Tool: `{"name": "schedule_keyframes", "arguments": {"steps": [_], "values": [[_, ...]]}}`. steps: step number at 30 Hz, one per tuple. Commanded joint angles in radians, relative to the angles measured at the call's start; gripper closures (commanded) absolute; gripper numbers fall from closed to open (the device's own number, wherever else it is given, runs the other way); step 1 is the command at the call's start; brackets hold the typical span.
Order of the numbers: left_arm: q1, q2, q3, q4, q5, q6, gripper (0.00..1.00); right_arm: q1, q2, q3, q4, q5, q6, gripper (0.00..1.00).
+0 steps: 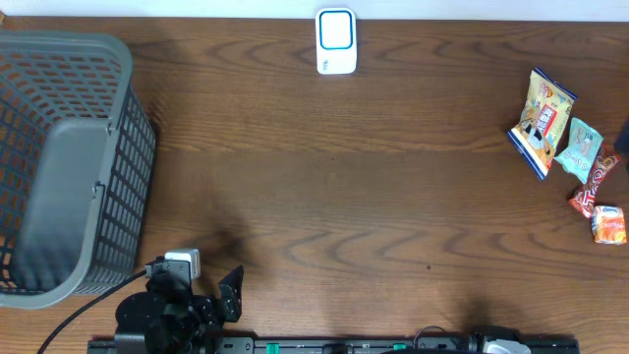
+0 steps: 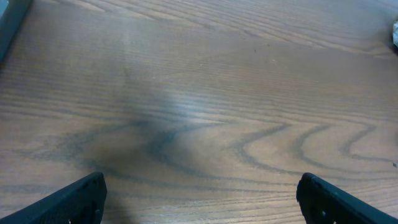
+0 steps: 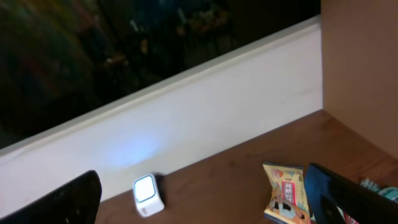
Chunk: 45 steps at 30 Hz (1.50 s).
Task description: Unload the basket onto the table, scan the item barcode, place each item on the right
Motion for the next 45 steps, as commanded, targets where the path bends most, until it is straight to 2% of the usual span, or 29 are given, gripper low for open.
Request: {"name": "schedule_keyframes", "arguments": {"steps": [1,9,17,23,31,36,43,45], "values": [[0.002,-0.005,0.005,0.001,0.013,-0.005,0.02,0.042,-0.104,-0.184,0.091,0.002,0.026,0.01],[0.002,-0.005,0.005,0.001,0.013,-0.005,0.02,0.091,-0.463,-0.801,0.462,-0.093,-0.022,0.01],[0.002,-0.005,0.005,0.001,0.013,-0.005,0.02,0.092,-0.832,-1.318,0.785,-0.093,-0.023,0.01],[0.002,-0.005,0.005,0.001,0.013,-0.005,0.02,0.092,-1.061,-1.662,1.035,-0.094,-0.103,0.01],[0.002,-0.005,0.005,0.001,0.013,-0.005,0.02,0.091,-1.120,-1.945,1.159,-0.092,-0.109,0.01],[0.002,-0.005,0.005,0.001,0.013,-0.005,0.02,0.091,-1.120,-2.088,1.198,-0.093,-0.180,0.01],[0.002,-0.005,0.005,0.001,0.013,-0.005,0.02,0.091,-1.120,-2.189,1.211,-0.092,-0.192,0.01],[0.002,-0.005,0.005,0.001,0.013,-0.005,0.02,0.091,-1.120,-2.187,1.151,-0.085,-0.191,0.01]]}}
